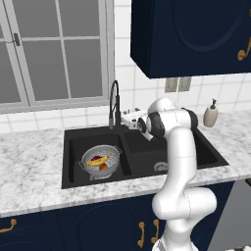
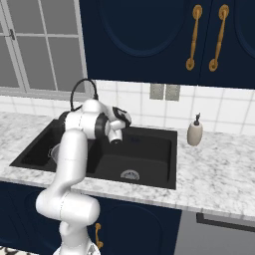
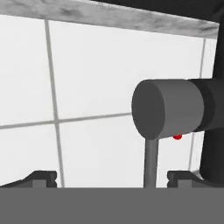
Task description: Put the colander in the sink, put the pear, mango, banana in the colander, and turn on the sink faucet and pour water over the colander.
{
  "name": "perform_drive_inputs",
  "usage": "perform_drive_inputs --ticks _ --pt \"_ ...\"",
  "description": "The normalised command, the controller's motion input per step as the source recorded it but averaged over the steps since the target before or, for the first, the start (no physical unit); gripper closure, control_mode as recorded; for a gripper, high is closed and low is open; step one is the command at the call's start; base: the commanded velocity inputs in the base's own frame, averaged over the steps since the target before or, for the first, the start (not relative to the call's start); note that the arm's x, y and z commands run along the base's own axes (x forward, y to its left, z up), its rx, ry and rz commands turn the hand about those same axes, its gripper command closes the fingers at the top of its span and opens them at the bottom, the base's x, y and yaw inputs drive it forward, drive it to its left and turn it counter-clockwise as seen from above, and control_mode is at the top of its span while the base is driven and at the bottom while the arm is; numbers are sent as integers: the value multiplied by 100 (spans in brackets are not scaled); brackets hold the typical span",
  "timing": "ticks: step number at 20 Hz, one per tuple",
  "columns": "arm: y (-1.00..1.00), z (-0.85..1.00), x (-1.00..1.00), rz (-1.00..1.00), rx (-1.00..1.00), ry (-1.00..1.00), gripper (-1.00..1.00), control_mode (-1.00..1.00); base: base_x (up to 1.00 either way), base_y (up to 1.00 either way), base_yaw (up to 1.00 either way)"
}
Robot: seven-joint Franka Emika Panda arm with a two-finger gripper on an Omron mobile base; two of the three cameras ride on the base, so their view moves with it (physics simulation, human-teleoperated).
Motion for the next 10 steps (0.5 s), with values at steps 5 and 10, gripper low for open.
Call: perform_drive_inputs --ticks 5,10 --pt "0 -35 35 -5 0 0 -100 -100 0 0 0" --pt "0 -33 35 -5 0 0 -100 -100 0 0 0"
